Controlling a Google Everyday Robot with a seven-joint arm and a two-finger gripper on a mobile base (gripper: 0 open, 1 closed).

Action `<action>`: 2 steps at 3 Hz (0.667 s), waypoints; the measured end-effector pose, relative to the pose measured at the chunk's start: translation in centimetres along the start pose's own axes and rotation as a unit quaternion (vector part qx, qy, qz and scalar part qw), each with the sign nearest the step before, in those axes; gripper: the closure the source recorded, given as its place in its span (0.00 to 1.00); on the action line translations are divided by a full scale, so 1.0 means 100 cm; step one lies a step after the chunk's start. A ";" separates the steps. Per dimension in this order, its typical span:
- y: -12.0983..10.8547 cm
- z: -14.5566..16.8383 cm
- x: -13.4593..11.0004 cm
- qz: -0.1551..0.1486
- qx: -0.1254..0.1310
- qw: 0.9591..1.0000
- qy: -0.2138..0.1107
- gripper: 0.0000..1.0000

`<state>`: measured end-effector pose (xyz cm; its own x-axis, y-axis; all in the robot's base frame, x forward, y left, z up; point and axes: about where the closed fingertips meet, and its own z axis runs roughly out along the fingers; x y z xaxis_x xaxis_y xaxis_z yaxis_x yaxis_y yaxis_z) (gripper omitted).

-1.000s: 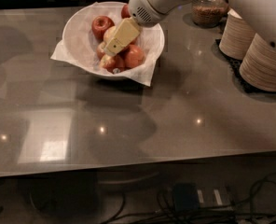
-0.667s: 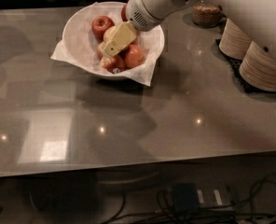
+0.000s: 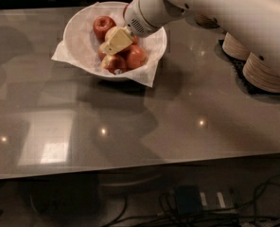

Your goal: Pick apple from white bowl

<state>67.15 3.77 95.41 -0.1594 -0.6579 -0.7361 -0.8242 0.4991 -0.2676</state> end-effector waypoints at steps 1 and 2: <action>-0.003 0.006 0.003 0.011 0.012 1.000 -0.002 0.34; -0.007 0.013 0.006 0.019 0.026 0.999 -0.001 0.34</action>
Offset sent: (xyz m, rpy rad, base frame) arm 0.0216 -0.0052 -0.0170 0.0174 -0.0222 -0.1060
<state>68.37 3.74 94.35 -0.1898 -0.6364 -0.7476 -0.7885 0.5525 -0.2702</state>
